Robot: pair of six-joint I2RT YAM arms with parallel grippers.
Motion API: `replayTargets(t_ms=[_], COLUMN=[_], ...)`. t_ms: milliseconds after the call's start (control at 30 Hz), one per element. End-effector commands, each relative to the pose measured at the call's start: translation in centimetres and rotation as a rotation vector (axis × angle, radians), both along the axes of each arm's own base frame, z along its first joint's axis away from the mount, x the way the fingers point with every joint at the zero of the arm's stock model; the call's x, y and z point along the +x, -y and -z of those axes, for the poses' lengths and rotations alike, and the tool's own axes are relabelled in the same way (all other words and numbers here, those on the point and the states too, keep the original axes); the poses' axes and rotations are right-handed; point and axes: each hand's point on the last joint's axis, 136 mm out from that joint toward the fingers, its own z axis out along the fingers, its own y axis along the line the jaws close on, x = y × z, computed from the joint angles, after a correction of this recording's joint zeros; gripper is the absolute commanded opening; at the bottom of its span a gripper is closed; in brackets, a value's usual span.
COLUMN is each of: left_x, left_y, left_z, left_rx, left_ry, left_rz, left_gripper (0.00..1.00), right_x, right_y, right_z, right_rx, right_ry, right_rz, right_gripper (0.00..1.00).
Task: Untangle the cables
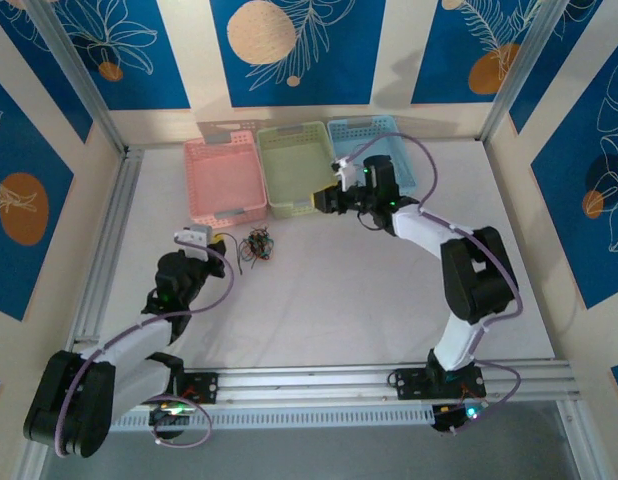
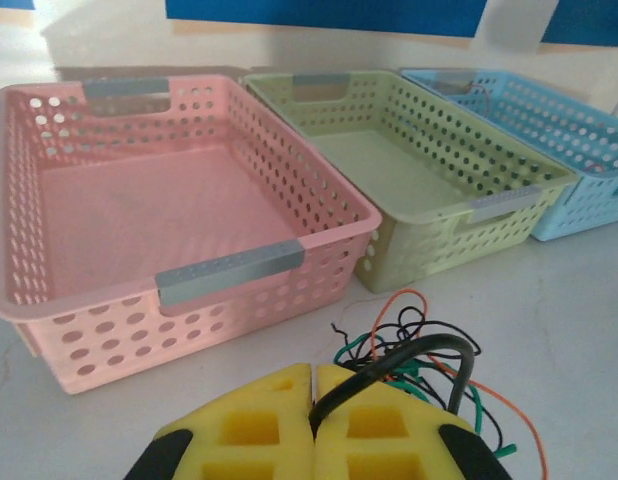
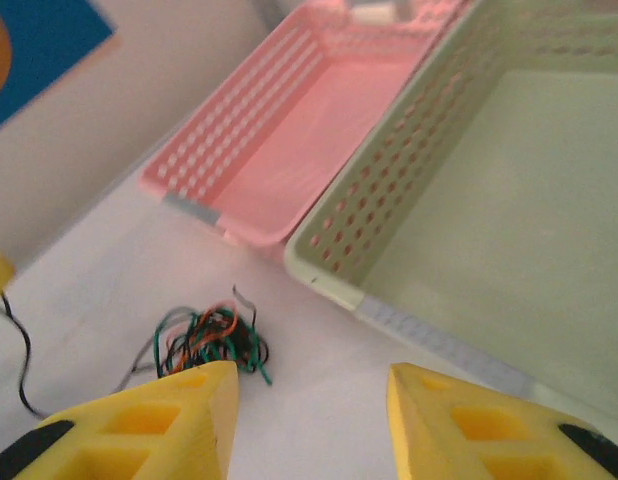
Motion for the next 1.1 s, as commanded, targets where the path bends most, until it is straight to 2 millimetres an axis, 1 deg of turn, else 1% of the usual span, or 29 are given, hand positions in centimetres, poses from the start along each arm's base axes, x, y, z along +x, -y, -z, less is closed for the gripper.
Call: replayTargets(t_ms=[0,133,200,367,533,667,767,1067], left_x=[0.4,0.5,0.5,0.7,0.7,0.7,0.6,0.7], left_y=[1.2,0.9,0.8,0.3,0.2,-0.1,-0.3,-0.5], left_z=[-2.2,-2.0,-2.0,-1.8,-1.8,-1.7,-1.8,-1.7], left_rx=[-0.01,-0.002,0.001,0.011,0.014,0.02,0.023,0.027], left_ry=[0.06,0.052,0.053,0.041,0.042,0.043,0.047,0.041], left_rz=[0.058,0.036,0.032,0.003,-0.003,-0.019,-0.028,-0.043], left_gripper=[0.0,0.0,0.0,0.0,0.0,0.0,0.0,0.0], right_x=[-2.7,-3.2,-4.1,-6.3,-6.4,-7.2,-7.3,-8.5], right_y=[-4.6,-7.2,-8.6,-10.3,-10.7,-10.9,-10.7,-11.1], right_z=[0.8,3.6,4.4,5.9,7.6,8.1,8.5,9.1], right_rx=[-0.018,-0.034,-0.064,-0.082,-0.124,-0.132,-0.151,-0.158], right_ry=[0.127,0.065,0.04,-0.022,-0.105,-0.16,-0.182,-0.251], right_rz=[-0.245,-0.279,-0.312,-0.406,-0.422,-0.462,-0.465,-0.52], right_gripper=[0.44,0.43,0.43,0.41,0.38,0.37,0.36,0.38])
